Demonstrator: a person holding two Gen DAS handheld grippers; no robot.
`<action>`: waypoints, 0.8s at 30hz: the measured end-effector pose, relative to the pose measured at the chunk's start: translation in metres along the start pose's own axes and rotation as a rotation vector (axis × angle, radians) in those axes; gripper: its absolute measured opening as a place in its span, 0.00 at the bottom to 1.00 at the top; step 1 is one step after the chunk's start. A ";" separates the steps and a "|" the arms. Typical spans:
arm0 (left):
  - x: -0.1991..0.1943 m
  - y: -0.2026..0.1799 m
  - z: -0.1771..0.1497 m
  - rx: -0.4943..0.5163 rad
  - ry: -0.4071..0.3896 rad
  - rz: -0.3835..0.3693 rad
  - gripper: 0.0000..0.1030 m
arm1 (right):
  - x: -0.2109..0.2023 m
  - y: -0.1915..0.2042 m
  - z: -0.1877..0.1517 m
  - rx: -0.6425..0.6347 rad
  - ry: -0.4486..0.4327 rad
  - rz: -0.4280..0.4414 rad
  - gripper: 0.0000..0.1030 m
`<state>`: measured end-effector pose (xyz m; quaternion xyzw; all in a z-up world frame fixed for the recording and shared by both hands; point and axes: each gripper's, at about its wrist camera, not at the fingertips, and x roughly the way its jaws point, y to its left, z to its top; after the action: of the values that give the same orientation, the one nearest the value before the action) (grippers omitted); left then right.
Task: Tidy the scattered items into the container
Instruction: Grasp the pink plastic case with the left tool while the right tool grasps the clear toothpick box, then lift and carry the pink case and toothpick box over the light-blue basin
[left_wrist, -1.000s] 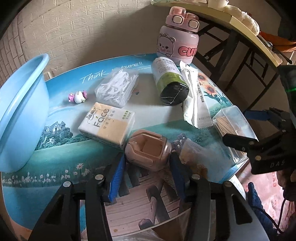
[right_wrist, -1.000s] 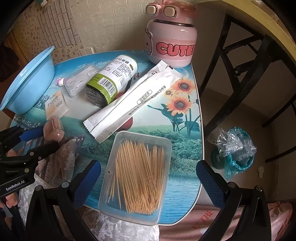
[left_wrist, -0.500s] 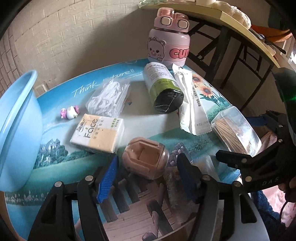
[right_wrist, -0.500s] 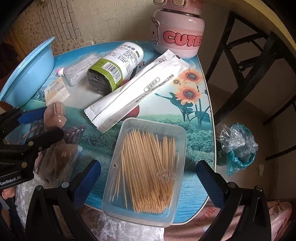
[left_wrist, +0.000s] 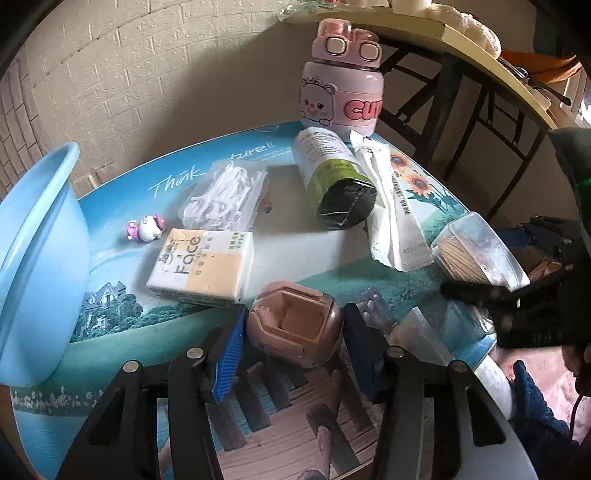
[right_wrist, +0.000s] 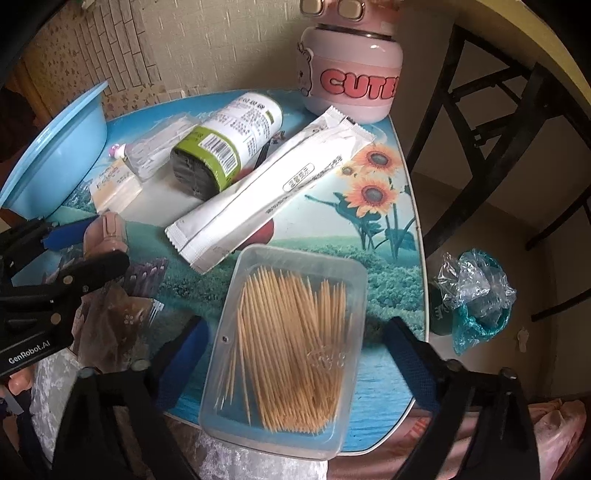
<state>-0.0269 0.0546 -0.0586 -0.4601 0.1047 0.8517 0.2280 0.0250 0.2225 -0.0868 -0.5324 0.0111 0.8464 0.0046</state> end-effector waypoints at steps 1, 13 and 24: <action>-0.001 0.002 0.000 -0.004 -0.002 0.007 0.48 | -0.001 -0.002 0.001 0.008 -0.004 0.009 0.75; -0.019 0.032 -0.022 -0.078 -0.007 0.066 0.48 | -0.009 0.000 0.006 0.000 -0.018 0.060 0.61; -0.040 0.062 -0.051 -0.155 -0.008 0.140 0.48 | -0.017 0.029 0.010 -0.044 -0.032 0.087 0.61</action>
<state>0.0001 -0.0309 -0.0553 -0.4645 0.0696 0.8729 0.1322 0.0226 0.1942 -0.0667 -0.5178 0.0154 0.8542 -0.0435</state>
